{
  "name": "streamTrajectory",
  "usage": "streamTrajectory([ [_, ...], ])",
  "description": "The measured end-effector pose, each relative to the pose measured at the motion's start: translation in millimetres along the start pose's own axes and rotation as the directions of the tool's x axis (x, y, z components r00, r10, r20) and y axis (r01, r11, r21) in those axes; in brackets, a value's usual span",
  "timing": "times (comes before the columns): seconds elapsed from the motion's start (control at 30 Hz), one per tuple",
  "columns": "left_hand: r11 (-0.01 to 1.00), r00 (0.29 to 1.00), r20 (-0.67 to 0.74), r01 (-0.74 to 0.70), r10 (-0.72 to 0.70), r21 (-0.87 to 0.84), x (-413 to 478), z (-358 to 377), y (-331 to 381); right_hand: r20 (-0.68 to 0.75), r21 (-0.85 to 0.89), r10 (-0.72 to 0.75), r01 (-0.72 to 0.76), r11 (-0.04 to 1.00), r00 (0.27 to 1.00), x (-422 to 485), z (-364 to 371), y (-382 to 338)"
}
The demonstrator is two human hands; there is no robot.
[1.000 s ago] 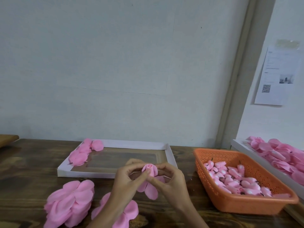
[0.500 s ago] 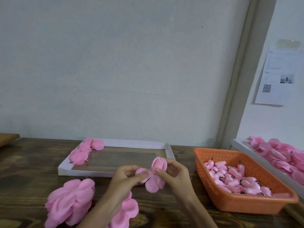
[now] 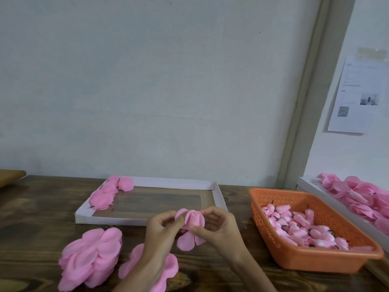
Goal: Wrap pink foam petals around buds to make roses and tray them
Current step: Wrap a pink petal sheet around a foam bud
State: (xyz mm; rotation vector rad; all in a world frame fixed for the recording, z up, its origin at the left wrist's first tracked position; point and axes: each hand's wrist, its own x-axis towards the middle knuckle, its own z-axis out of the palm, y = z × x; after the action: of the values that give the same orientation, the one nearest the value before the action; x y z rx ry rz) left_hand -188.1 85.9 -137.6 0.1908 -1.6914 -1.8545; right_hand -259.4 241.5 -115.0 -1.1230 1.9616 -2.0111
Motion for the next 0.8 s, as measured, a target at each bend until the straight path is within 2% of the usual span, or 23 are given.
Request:
streamTrajectory([
  [0.3,0.972,0.971,0.073,-0.231,0.229,0.029,-7,7,6,-0.089,-0.021,-0.048,0.046,0.999,0.995,1,3,4],
  [0.57,0.961,0.968,0.056,-0.249,0.244,0.121,-10,10,7,-0.178,-0.097,-0.077,0.061,0.993,0.981,-3,12,10],
  [0.73,0.973,0.977,0.020,-0.213,0.212,0.093,-9,8,11,-0.085,-0.078,-0.030,0.024,0.997,0.996,-2,8,3],
  [0.8,0.977,0.980,0.047,-0.197,0.194,0.077,-7,7,13,-0.079,-0.069,-0.019,0.013,0.998,0.997,0,5,2],
])
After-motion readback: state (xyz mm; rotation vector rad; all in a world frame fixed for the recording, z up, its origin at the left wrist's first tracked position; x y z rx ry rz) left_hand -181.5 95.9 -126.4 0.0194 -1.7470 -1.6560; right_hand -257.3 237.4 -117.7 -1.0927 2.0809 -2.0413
